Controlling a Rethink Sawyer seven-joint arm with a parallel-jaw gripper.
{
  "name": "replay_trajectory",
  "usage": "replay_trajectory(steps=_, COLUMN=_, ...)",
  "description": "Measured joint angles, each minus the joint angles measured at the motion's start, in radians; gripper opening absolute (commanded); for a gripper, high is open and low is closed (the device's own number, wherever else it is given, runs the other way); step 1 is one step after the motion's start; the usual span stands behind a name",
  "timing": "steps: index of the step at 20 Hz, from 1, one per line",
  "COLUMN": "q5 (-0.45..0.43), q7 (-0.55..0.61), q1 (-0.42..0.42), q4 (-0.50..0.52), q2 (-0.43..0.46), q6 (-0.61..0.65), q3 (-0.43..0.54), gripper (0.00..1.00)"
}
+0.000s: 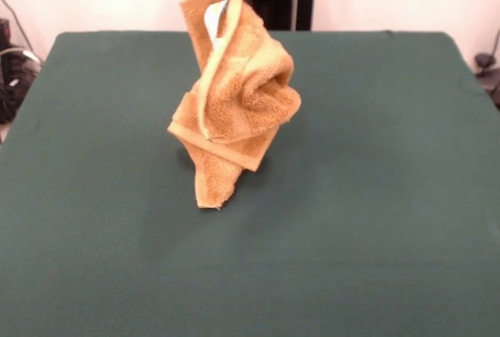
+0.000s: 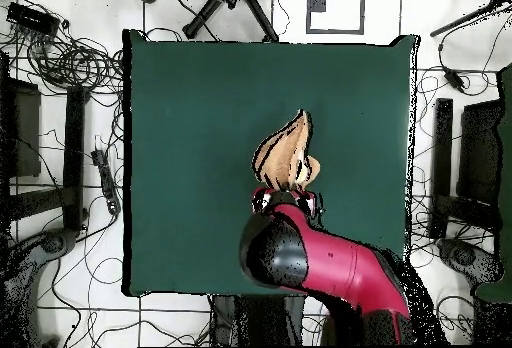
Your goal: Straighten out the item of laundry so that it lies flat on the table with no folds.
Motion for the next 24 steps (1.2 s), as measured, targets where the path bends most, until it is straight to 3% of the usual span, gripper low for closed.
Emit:
replay_trajectory(steps=10, q5=0.000, q7=0.000, q1=-0.072, q4=0.011, q2=-0.052, q6=0.027, q3=0.007, gripper=0.00)
replay_trajectory(steps=24, q5=-0.001, q7=0.000, q1=-0.082, q4=0.022, q2=-0.122, q6=0.121, q3=0.006, gripper=0.00)
